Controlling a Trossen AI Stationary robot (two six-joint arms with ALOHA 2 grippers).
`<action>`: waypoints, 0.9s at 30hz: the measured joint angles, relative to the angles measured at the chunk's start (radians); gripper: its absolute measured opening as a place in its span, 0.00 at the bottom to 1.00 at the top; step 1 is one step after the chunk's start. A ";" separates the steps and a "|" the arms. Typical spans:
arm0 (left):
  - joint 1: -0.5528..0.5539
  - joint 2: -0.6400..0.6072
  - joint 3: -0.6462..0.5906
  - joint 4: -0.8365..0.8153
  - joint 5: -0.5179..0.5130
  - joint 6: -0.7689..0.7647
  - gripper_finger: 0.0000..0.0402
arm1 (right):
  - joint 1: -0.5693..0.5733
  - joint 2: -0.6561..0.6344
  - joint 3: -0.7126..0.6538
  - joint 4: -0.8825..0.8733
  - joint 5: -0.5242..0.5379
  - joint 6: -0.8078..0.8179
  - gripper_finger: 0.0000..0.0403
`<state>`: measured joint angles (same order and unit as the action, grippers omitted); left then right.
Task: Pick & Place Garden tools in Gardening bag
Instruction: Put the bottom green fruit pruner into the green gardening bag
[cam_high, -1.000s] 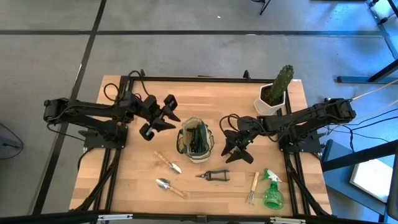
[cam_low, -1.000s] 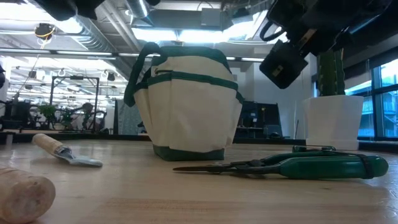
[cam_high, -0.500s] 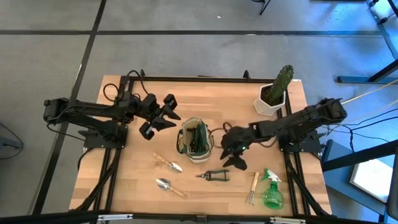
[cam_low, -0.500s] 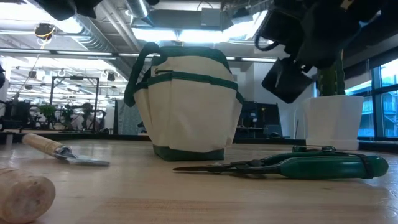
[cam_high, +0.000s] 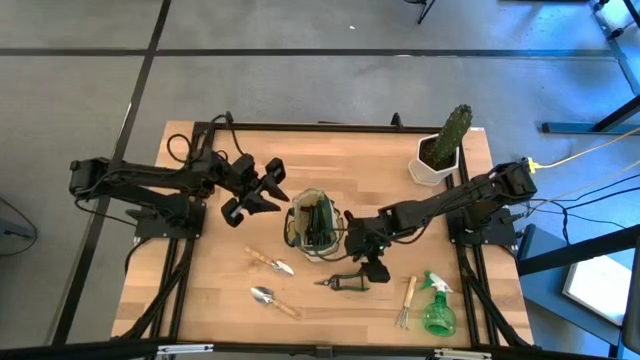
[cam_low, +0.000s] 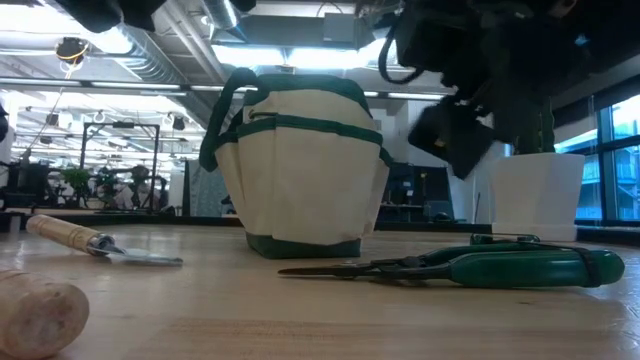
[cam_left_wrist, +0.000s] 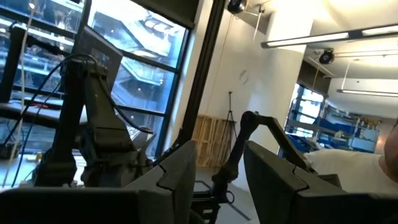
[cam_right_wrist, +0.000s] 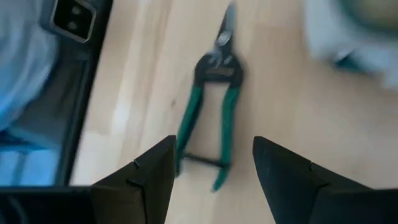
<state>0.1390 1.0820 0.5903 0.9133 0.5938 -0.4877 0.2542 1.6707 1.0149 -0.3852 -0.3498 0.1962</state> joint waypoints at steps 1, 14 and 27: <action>0.000 -0.004 0.000 0.005 0.000 0.000 0.32 | 0.003 0.000 0.005 0.000 0.027 -0.015 0.54; -0.136 -0.008 0.000 0.013 -0.107 0.065 0.32 | 0.104 0.000 0.013 -0.121 0.272 0.041 0.54; -0.293 -0.002 0.000 0.019 -0.243 0.096 0.32 | 0.172 0.056 0.013 0.010 0.324 0.085 0.54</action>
<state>-0.1538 1.0802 0.5903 0.9321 0.3511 -0.3920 0.4266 1.7263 1.0282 -0.3754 -0.0257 0.2812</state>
